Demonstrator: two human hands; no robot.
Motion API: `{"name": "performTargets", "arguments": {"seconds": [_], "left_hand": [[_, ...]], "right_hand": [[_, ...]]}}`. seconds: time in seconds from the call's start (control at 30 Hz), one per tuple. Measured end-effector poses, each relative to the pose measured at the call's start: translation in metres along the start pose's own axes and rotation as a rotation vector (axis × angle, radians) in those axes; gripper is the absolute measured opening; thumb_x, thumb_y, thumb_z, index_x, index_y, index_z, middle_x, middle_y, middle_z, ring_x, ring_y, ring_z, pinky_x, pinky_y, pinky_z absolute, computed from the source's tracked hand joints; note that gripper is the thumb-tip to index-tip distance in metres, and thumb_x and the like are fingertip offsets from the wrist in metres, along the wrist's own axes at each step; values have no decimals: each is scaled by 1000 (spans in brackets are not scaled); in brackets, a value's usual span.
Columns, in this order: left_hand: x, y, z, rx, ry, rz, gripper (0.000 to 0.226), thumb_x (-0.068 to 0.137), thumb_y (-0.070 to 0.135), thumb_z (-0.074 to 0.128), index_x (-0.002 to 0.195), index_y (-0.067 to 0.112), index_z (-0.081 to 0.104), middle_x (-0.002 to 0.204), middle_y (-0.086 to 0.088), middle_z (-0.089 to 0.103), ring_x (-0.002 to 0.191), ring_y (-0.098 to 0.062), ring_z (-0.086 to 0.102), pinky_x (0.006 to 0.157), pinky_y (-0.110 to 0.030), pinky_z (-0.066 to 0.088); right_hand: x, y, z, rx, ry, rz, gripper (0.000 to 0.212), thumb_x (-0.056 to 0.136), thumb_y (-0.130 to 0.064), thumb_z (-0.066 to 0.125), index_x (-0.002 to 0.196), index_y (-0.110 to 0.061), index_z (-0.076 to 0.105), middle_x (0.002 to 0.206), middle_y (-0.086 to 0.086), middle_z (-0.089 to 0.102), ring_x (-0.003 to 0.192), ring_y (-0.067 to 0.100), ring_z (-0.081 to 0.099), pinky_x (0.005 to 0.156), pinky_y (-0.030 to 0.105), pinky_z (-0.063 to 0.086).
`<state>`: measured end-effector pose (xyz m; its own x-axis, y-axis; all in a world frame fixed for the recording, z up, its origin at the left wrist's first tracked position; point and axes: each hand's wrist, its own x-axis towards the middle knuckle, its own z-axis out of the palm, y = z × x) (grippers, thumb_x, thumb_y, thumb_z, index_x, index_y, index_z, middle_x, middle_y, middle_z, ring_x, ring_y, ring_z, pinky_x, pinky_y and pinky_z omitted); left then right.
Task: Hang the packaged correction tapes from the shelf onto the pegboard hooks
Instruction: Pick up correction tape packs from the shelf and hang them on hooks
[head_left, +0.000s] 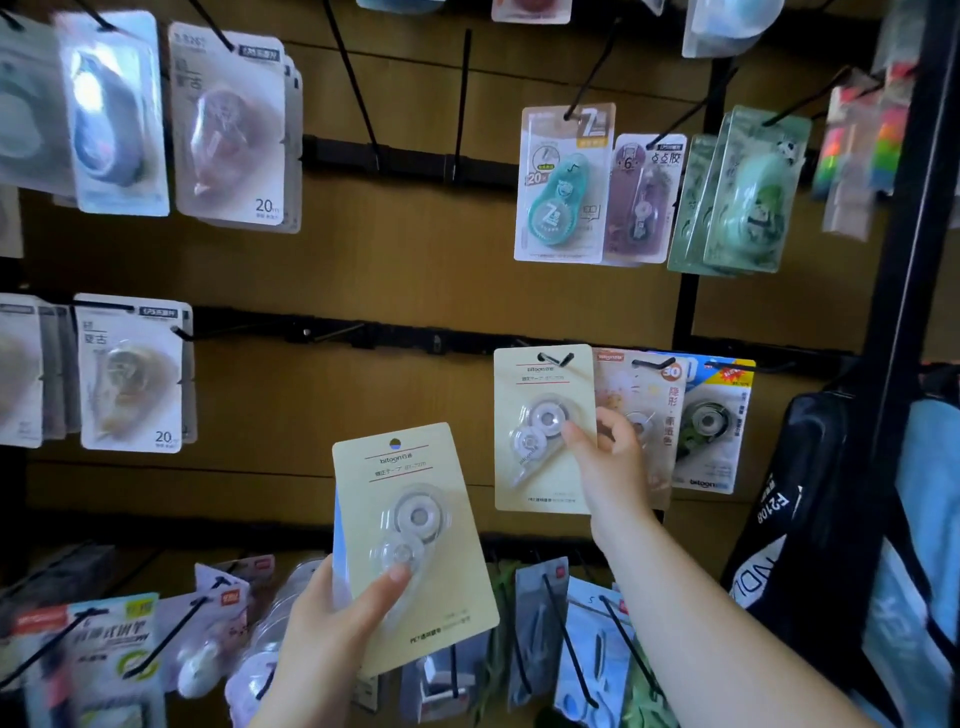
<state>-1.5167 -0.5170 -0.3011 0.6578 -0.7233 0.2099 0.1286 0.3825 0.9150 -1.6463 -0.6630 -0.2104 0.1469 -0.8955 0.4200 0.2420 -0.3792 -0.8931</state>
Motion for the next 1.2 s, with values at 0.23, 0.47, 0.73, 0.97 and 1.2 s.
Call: {"name": "performTargets", "arguments": {"seconds": [0.23,0.47,0.73,0.97,1.2], "left_hand": [[13,-3,-8,73,35,32,58,23,45,71,77,23,65,70,4,74,84,-28,66,84,-46,50],[13,-6,-5,28,-24,13,64,26,43,73,86,22,65,88,-8,73,87,-31,67,71,-39,52],[6,-5,7,7,-77,18,55,35,41,74,87,25,65,81,-1,76,83,-25,69,73,-41,54],[-3,-2,26,-6,-129,40,38,55,26,68,93,23,62,81,1,75,75,-16,70,57,-27,55],[-7,-1,32,-23,-204,46,59,36,38,75,93,23,63,87,0,76,75,-18,72,57,-27,58]], "right_hand": [[40,21,28,-59,127,-14,30,86,-12,58,116,-9,52,110,10,60,93,21,55,71,26,43],[35,34,32,-230,84,15,43,90,-17,53,130,-7,42,125,10,56,106,22,54,88,33,45],[-36,19,3,-172,-144,36,33,94,-22,46,125,-11,50,113,-8,54,108,7,48,76,8,37],[-57,12,-12,-158,-393,82,15,86,-7,58,81,-21,59,80,-6,62,73,2,57,53,-1,43],[-57,5,-13,-31,-401,161,15,87,-6,56,81,-19,59,75,-4,63,60,2,61,51,9,46]]}}
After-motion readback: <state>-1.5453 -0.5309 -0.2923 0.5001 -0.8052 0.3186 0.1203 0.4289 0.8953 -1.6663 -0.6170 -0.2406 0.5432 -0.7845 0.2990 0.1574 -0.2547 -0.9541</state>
